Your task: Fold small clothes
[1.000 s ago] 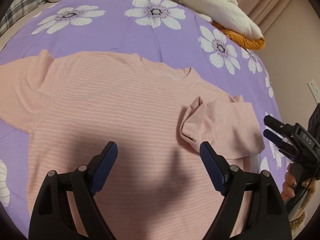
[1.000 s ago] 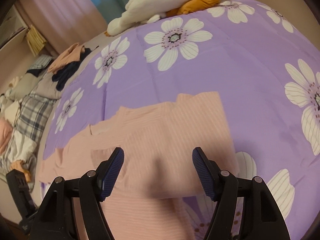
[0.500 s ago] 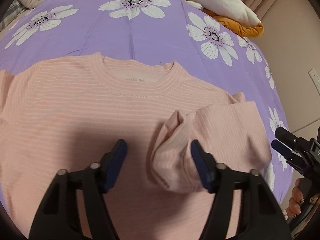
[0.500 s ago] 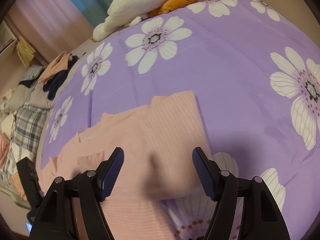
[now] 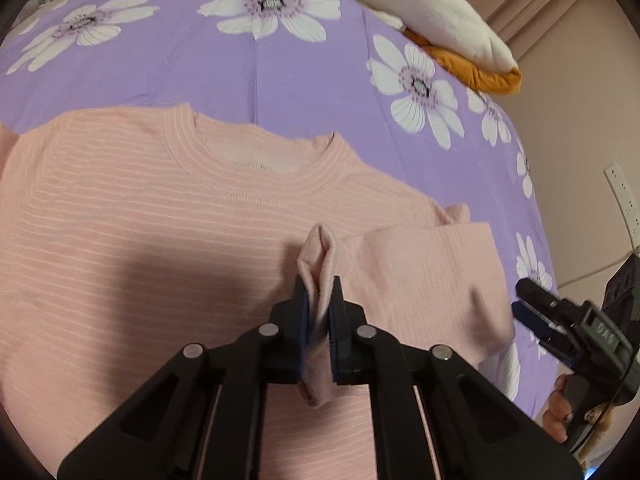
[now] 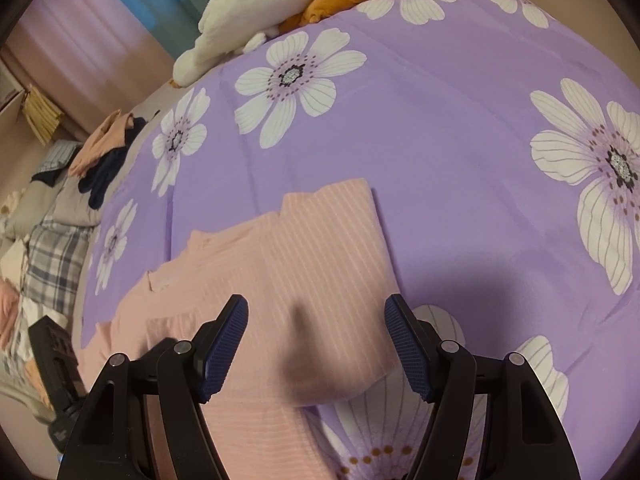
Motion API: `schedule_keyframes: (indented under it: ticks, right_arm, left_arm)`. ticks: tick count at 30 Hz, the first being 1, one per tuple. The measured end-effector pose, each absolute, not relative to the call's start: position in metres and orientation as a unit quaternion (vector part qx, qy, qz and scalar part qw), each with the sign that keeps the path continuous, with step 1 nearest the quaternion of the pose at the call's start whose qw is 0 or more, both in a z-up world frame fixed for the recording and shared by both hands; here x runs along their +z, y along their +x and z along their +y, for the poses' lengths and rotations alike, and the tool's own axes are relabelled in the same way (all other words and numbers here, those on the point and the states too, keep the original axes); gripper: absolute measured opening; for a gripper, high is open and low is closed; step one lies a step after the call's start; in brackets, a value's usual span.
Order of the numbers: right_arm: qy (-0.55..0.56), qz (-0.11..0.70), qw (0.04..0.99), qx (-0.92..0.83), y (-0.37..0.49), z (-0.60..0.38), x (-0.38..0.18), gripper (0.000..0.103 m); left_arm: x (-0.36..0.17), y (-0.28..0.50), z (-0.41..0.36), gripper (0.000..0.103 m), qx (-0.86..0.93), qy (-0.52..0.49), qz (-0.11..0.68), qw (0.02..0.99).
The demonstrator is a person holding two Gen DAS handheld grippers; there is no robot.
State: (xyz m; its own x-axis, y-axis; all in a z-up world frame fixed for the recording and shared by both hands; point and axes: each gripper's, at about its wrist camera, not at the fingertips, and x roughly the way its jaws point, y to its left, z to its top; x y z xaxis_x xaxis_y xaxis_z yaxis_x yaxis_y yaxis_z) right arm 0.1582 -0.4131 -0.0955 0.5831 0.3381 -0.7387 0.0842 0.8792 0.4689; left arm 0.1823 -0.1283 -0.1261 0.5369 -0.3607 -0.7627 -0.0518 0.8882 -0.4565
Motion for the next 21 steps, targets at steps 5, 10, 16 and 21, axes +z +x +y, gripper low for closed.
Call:
schedule_keyframes:
  ticks: [5, 10, 16, 21]
  right_arm:
    - [0.234, 0.449, 0.859, 0.073, 0.158, -0.413, -0.094, 0.070]
    - [0.235, 0.446, 0.860, 0.074, 0.157, -0.414, -0.094, 0.070]
    - [0.239, 0.442, 0.861, 0.074, 0.158, -0.415, -0.094, 0.070]
    - [0.240, 0.443, 0.860, 0.078, 0.159, -0.413, -0.095, 0.070]
  left_arm:
    - [-0.103, 0.177, -0.120, 0.007, -0.083, -0.235, 0.442, 0.862]
    - [-0.075, 0.172, -0.114, 0.007, -0.067, -0.222, 0.407, 0.883]
    - [-0.049, 0.171, -0.095, 0.007, -0.054, -0.219, 0.378, 0.898]
    - [-0.040, 0.167, -0.076, 0.006, -0.037, -0.231, 0.364, 0.901]
